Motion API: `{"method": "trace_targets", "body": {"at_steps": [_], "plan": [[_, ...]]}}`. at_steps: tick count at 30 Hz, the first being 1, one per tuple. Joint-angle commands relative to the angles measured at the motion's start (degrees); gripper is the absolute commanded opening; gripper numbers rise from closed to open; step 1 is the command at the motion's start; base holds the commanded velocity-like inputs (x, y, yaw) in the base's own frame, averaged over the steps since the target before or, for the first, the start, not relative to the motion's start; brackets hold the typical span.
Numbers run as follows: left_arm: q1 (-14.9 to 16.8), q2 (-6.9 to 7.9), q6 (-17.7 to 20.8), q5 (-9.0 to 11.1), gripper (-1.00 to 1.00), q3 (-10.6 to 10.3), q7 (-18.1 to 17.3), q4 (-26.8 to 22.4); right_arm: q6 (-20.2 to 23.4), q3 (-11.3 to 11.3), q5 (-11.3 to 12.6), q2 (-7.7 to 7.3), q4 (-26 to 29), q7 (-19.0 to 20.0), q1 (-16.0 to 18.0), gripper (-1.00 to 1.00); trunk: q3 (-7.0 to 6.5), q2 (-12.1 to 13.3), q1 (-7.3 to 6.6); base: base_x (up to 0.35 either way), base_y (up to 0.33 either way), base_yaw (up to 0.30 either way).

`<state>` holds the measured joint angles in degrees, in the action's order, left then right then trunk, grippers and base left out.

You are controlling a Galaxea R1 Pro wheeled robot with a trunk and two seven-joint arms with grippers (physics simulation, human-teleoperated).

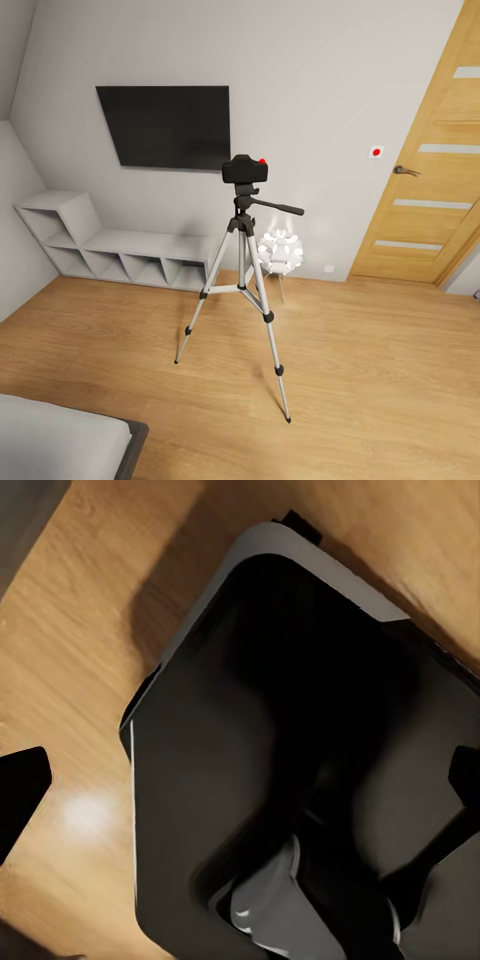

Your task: Attach the digital camera to the camera tripod in the bedroom.

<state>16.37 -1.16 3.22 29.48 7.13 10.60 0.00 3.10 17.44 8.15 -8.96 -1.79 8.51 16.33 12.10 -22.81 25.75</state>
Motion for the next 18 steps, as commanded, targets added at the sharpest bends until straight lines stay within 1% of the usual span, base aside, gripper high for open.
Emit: {"method": "trace_targets", "body": {"at_steps": [1, 2, 3, 4, 5, 8, 13, 18], "plan": [[0.0, 0.01, 0.2, -1.0, 1.0, 0.5, 0.2, 0.0, 0.1, 0.5, 0.7, 0.41, -0.1, -0.1, 0.0, 1.0, 0.1, -0.1, 0.03, 0.0, 0.0, 0.0], [0.0, 0.03, 0.2, -1.6, 1.0, 0.4, 0.2, 0.0, 0.2, 0.4, 0.9, 1.15, -0.1, -0.6, -0.2, 1.0, 0.1, -0.1, 0.03, 0.0, 0.0, 0.0], [0.0, 0.06, 0.2, -3.0, 1.0, 0.5, 0.2, 0.0, 0.2, 0.4, 1.1, 1.5, -0.1, -0.8, -0.3, 1.0, 0.1, -0.1, 0.03, 0.0, 0.0, 0.0], [0.0, 0.05, 0.2, -3.7, 1.0, 0.5, 0.2, 0.0, 0.2, 0.3, 1.3, 1.81, -0.1, -0.9, -0.3, 1.0, 0.1, -0.1, 0.03, 0.0, 0.0, 0.0], [0.0, 0.01, 0.3, -4.8, 1.0, 0.4, 0.2, 0.0, 0.2, 0.2, 1.9, 2.31, -0.1, -1.1, -0.4, 1.0, 0.1, -0.1, 0.03, 0.0, 0.0, 0.0], [0.0, -0.09, 0.2, -6.3, 1.0, 0.4, 0.2, 0.0, -0.2, 0.1, 3.1, 2.86, -0.1, -1.3, -0.5, 1.0, 0.09, -0.1, 0.03, 0.0, 0.0, 0.0], [0.0, -0.17, -0.2, -7.1, 1.0, 0.4, 0.2, 0.0, -0.5, 0.1, 4.1, 3.16, -0.1, -1.4, -0.5, 1.0, -0.15, -0.1, 0.03, 0.0, 0.0, 0.0], [0.0, 0.03, -0.5, -7.2, 1.0, 0.5, 0.4, -0.1, -0.8, 0.0, 4.4, 3.17, -0.1, -1.5, -0.6, 1.0, -0.57, -0.1, 0.03, 0.0, 0.0, 0.0]]}}
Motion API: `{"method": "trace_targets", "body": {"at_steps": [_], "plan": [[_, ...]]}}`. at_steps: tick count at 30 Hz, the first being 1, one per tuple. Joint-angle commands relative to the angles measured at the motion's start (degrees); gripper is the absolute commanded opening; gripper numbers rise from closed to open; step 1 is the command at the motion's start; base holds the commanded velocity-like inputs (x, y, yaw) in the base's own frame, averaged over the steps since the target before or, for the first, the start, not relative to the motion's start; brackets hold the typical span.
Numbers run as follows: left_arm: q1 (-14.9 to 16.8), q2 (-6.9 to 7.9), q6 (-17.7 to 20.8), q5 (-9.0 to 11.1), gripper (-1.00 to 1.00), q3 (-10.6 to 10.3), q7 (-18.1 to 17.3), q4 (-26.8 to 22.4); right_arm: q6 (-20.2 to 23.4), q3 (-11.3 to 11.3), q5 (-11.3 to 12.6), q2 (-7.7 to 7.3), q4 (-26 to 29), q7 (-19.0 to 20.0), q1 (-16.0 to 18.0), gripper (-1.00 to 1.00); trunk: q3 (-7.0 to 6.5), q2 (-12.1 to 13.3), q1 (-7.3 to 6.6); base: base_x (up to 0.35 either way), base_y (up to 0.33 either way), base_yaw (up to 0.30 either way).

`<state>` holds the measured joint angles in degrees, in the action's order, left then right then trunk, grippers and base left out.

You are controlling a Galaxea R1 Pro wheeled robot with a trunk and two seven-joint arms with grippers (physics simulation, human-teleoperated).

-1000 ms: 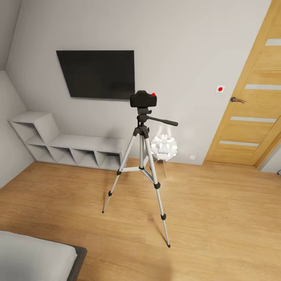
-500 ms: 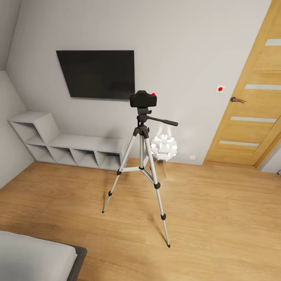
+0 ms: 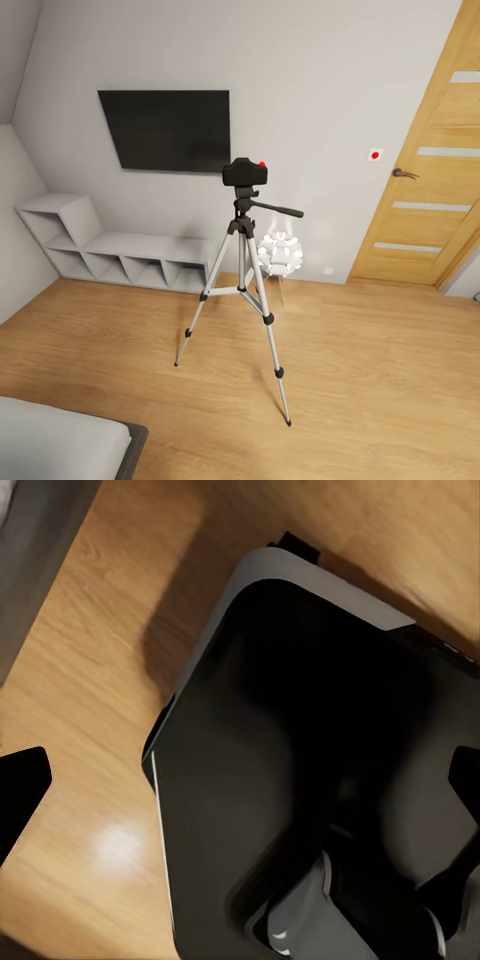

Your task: Attach the digital camera to the camera tripod in the bedroom.

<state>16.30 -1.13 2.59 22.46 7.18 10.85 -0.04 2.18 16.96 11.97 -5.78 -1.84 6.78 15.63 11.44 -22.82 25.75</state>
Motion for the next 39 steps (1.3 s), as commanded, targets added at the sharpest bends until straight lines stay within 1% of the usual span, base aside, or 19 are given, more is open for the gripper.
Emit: {"method": "trace_targets", "body": {"at_steps": [1, 4, 10, 17, 28, 39], "plan": [[0.0, 0.08, 0.1, -0.2, 1.0, 0.5, 0.3, 0.0, 0.0, 0.5, 0.6, -0.01, -0.1, 0.3, 0.1, 1.0, 0.01, -0.1, 0.03, 0.0, 0.0, 0.0], [0.0, 0.67, 0.1, -0.5, 1.0, 0.5, 0.4, -0.3, -0.2, 0.5, 0.6, -0.01, -0.1, 0.3, -0.1, 1.0, -0.26, -0.1, 0.03, 0.0, 0.0, 0.0], [0.0, 1.11, 0.0, -0.8, 1.0, 0.6, 0.5, -1.4, -0.3, 0.5, 0.4, -0.01, -0.1, 0.3, -1.1, 1.0, -0.81, -0.1, 0.03, 0.0, 0.0, 0.0], [0.0, 1.03, 0.0, -0.6, 1.0, 0.5, 0.5, -1.4, -0.4, 0.5, 0.1, 0.0, -0.1, 0.4, -2.3, 1.0, -1.46, -0.1, 0.03, 0.0, 0.0, 0.0], [0.0, 1.03, 0.0, -0.7, 1.0, 0.5, 0.5, -1.7, -0.4, 0.5, 0.1, -0.03, -0.1, 1.0, -2.8, 1.0, -2.47, -0.1, 0.03, 0.0, 0.0, -0.022], [0.0, 1.04, 0.0, -0.8, 1.0, 0.4, 0.5, -1.5, -0.7, 0.5, 0.5, -0.1, -0.1, 0.3, -2.9, 1.0, -3.48, -0.1, 0.03, 0.0, 0.0, -0.071]]}}
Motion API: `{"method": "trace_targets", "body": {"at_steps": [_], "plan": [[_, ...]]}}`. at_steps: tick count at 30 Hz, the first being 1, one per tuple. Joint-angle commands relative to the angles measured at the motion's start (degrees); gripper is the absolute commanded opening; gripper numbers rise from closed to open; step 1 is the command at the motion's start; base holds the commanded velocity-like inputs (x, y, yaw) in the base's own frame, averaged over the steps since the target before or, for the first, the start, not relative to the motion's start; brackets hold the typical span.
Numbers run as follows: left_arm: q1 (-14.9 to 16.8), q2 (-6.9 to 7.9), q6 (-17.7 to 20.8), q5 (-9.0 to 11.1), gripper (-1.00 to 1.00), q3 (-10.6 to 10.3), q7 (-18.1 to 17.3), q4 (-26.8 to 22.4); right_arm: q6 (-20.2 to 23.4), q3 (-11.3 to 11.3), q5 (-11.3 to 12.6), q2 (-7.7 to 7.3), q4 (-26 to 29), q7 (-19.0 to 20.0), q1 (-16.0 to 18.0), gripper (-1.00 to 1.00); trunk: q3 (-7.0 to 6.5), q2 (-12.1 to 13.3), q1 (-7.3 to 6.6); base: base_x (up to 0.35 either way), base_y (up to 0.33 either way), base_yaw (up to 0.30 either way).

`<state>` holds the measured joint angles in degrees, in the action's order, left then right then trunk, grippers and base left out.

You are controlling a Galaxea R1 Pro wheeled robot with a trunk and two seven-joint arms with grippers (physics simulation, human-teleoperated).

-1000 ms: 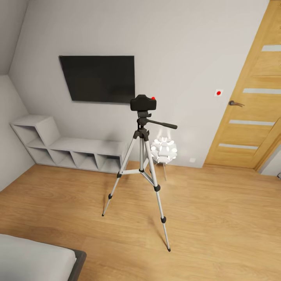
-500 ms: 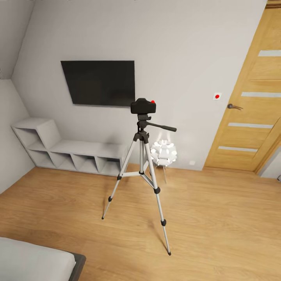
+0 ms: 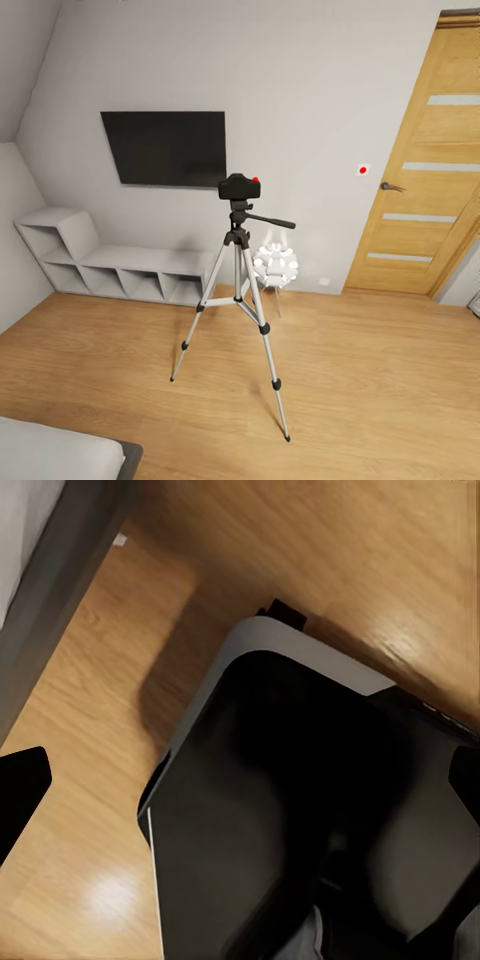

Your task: Attach the digital camera to the camera tripod in the bedroom.

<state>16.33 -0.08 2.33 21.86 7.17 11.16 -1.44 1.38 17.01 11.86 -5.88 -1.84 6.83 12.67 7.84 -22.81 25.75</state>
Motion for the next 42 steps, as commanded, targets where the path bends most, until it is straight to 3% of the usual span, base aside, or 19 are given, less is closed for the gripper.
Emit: {"method": "trace_targets", "body": {"at_steps": [1, 19, 32, 42], "plan": [[0.0, -0.01, 0.2, -0.1, 1.0, 0.5, 0.2, -0.2, -0.4, 0.5, 0.6, 0.0, -0.1, 0.3, 0.1, 1.0, 0.02, -0.1, 0.03, 0.0, 0.0, -0.073], [0.0, -0.01, 0.2, -0.2, 1.0, 0.4, 0.2, -0.2, -1.5, 0.5, 0.4, 0.03, -0.1, 0.3, 0.0, 1.0, -1.64, -0.1, 0.03, 0.0, 0.0, -0.019], [0.0, -0.01, 0.2, -0.3, 1.0, 0.4, 0.0, -0.3, -2.6, 0.4, 0.7, 0.08, -0.1, 0.3, -2.4, 1.0, -2.84, -0.1, 0.03, 0.0, 0.0, 0.0], [-1.0, -1.74, -0.5, 0.2, 1.0, 0.8, -0.5, 1.2, -5.3, 0.4, 0.9, 0.16, -0.1, 0.2, -4.0, 1.0, -3.76, -0.1, 0.03, 0.0, 0.0, 0.0]]}}
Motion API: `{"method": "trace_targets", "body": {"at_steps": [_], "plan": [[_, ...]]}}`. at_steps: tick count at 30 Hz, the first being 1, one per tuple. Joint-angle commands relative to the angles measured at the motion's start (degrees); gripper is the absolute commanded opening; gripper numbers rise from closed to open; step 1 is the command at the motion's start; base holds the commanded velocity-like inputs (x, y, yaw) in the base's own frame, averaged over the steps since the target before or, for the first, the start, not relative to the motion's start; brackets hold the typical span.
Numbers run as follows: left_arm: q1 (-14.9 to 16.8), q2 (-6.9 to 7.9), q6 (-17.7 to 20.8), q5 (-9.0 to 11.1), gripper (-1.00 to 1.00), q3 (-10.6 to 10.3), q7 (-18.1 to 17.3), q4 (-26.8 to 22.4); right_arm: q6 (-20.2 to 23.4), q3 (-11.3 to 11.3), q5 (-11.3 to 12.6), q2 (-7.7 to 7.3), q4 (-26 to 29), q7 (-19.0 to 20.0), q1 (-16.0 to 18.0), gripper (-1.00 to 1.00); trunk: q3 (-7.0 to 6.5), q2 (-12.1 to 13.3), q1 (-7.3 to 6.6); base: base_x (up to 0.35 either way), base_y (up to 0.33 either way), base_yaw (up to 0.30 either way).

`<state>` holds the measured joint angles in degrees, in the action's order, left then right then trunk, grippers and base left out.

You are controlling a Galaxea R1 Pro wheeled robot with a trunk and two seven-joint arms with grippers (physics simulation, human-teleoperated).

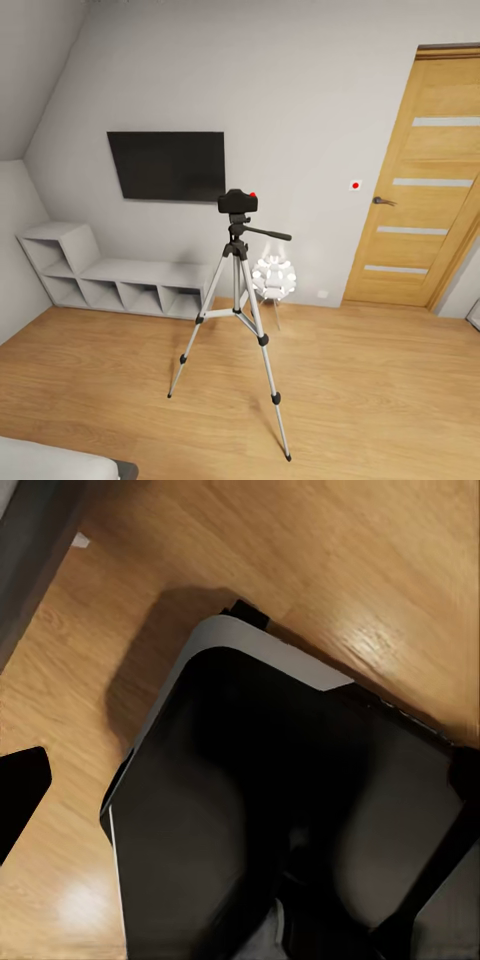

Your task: Attach the digital camera to the camera tripod in the bedroom.

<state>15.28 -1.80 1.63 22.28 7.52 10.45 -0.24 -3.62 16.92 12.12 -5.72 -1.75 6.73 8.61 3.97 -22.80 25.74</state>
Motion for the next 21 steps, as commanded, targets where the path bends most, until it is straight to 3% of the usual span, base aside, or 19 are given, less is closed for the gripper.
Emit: {"method": "trace_targets", "body": {"at_steps": [1, 4, 10, 21], "plan": [[-0.4, -0.02, 0.1, -0.3, 1.0, 0.4, 0.1, 0.0, -0.4, 0.4, 0.6, 0.0, -0.2, 0.3, 0.1, 1.0, 0.02, -0.1, 0.04, 0.0, 0.0, 0.0], [-1.6, -0.03, 0.0, -0.4, 1.0, 0.3, -0.6, 0.2, -0.5, 0.4, 1.1, 0.01, -0.2, 0.3, 0.0, 1.0, -0.25, -0.1, 0.04, 0.0, 0.0, 0.0], [-2.2, 0.16, 0.0, -0.4, 1.0, 0.3, -2.5, 0.3, -0.5, 0.4, 4.2, -0.07, -0.2, 0.3, 0.0, 1.0, -0.81, -0.1, 0.04, 0.0, 0.0, -0.036], [-2.3, 1.58, -1.2, -0.4, 1.0, 0.2, -4.5, 0.2, -0.5, 0.4, 4.8, -0.08, -0.2, 0.3, 0.0, 1.0, -1.82, -0.1, 0.04, 0.0, 0.0, -0.07]]}}
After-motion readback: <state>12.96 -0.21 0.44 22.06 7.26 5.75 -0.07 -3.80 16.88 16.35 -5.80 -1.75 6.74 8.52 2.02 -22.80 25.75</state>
